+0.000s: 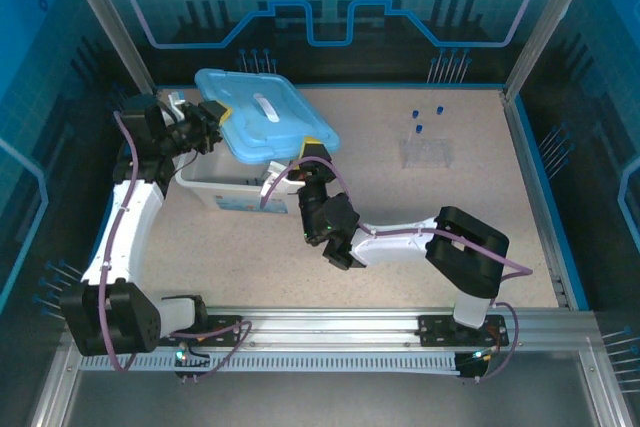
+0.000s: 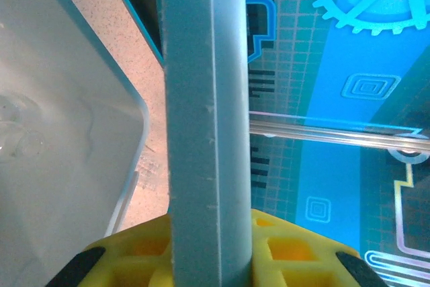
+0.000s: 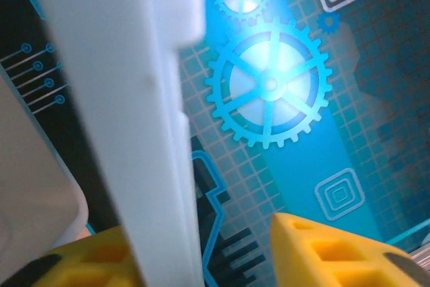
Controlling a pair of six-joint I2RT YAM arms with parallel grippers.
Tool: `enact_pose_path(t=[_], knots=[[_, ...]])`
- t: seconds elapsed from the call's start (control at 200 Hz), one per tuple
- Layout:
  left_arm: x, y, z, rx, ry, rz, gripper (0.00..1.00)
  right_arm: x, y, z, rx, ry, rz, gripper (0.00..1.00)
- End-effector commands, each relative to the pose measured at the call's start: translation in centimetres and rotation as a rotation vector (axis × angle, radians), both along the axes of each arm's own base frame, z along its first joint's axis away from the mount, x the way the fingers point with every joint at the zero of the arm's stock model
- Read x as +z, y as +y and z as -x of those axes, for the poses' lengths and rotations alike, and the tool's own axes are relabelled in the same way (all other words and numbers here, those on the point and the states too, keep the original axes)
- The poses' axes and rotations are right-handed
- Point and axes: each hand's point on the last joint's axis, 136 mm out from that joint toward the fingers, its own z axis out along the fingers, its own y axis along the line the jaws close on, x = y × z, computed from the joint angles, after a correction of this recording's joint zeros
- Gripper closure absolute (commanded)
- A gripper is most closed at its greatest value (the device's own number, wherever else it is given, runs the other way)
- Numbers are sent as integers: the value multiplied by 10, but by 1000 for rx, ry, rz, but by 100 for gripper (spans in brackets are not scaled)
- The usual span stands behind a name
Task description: Organize the chemistry lab equipment
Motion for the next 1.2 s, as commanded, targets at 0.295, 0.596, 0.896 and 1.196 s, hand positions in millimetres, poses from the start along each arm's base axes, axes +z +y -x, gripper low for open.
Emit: enact_pose_path(t=[0.295,0.596,0.896,1.196], knots=[[29,9,-13,23,-129,25,100,19,1,30,45,-23,-121,36],[45,15,-21,58,-183,43,100,23,0,48,58,-3,-160,30],[49,26,-33,124,-231,55,100,41,-6,70,90,121,-352,23],[46,39,-38,210,-262,79,100,10,-29,62,293,803,-843,29]])
